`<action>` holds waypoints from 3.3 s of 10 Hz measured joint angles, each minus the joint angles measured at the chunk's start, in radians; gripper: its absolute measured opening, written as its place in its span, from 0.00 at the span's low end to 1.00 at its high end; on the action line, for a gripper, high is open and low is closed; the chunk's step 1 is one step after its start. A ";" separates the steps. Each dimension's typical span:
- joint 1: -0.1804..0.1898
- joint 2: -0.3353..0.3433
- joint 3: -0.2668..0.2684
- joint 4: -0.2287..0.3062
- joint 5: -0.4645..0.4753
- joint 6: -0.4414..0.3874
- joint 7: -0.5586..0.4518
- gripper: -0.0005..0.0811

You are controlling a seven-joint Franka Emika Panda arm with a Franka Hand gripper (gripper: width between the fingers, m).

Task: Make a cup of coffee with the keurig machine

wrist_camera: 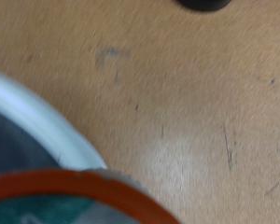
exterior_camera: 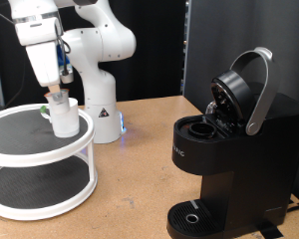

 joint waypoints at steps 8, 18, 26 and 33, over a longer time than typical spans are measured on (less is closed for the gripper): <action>0.147 0.077 0.055 0.096 0.260 -0.020 0.125 0.53; 0.305 0.194 0.075 0.286 0.430 -0.104 0.068 0.53; 0.306 0.216 0.096 0.275 0.423 -0.051 0.080 0.53; 0.323 0.289 0.200 0.212 0.436 0.149 0.112 0.53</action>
